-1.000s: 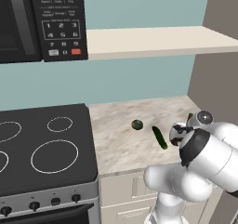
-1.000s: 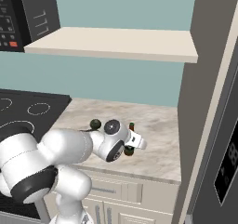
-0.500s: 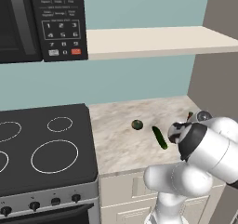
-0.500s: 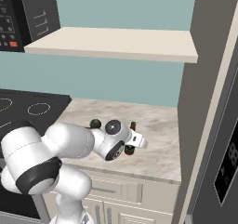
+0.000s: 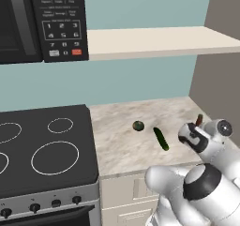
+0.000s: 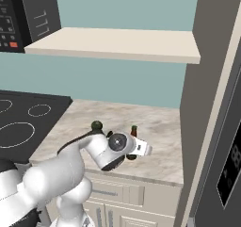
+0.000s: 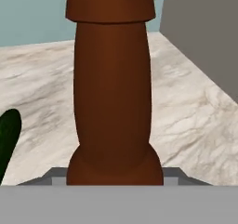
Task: Place the beer on the top shelf of the fridge to keep it out of children's reach, and place the cucumber and squash on lower shelves for easy access.
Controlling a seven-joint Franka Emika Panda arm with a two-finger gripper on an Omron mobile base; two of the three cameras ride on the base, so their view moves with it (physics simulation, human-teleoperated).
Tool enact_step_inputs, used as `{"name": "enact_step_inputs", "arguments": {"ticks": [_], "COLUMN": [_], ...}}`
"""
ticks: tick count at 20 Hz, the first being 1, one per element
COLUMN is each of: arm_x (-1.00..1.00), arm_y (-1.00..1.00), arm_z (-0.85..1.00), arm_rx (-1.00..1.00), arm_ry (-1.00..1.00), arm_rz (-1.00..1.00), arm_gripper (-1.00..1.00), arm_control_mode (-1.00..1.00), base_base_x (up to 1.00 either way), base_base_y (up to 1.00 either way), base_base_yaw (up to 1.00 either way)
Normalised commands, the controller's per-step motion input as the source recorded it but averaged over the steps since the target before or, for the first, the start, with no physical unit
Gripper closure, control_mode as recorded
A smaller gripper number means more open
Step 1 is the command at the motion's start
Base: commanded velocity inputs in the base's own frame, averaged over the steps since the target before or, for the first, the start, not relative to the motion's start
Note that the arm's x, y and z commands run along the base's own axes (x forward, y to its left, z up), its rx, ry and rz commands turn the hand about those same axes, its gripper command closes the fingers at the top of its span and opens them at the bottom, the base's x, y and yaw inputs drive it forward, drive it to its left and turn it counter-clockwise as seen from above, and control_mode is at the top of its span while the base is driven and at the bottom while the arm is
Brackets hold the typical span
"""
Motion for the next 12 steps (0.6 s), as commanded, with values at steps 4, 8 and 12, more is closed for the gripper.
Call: {"name": "enact_step_inputs", "arguments": {"ticks": [4, 8, 12], "arm_x": [-0.75, -0.53, -0.36], "arm_y": [0.06, 0.15, 0.31], "arm_z": [0.76, 1.00, 1.00], "arm_rx": [-0.01, 0.00, 0.00], "arm_ry": [-0.12, -0.08, -0.05], "arm_rz": [0.16, 0.17, 0.20], "arm_gripper": [1.00, 1.00, 1.00], "arm_control_mode": [-1.00, -1.00, -1.00], "base_base_x": [0.00, 0.00, 0.00], "base_base_y": [0.00, 0.00, 0.00], "base_base_yaw": [0.00, 0.00, 0.00]}}
